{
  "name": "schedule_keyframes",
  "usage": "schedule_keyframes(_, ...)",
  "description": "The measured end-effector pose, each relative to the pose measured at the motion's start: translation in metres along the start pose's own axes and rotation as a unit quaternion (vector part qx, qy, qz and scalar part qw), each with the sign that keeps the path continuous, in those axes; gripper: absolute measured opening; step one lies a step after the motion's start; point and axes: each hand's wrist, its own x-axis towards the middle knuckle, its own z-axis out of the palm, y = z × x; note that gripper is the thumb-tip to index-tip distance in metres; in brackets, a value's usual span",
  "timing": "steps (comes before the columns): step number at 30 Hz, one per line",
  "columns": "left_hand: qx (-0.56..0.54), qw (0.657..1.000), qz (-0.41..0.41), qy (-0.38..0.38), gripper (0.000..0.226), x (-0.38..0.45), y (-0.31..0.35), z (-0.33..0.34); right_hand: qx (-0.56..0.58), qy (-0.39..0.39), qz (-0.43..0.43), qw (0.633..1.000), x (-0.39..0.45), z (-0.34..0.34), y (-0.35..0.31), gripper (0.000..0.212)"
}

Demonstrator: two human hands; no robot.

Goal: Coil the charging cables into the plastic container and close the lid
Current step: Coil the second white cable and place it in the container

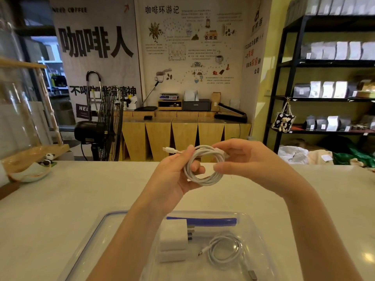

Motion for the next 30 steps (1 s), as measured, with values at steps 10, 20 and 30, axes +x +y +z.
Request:
schedule_keyframes(10,-0.084,0.989,-0.056,0.11,0.037,0.0,0.006,-0.013,-0.003,0.092,0.022,0.996,0.01,0.011,0.009,0.015)
schedule_keyframes(20,0.445,0.884,-0.144,0.005,0.04,-0.05,0.006,-0.024,-0.005,-0.038,0.174,0.984,-0.026,0.047,0.02,0.015)
schedule_keyframes(30,0.607,0.756,-0.242,-0.037,0.02,-0.053,-0.029,-0.013,-0.166,-0.158,0.262,0.937,-0.05,0.079,0.042,0.022)
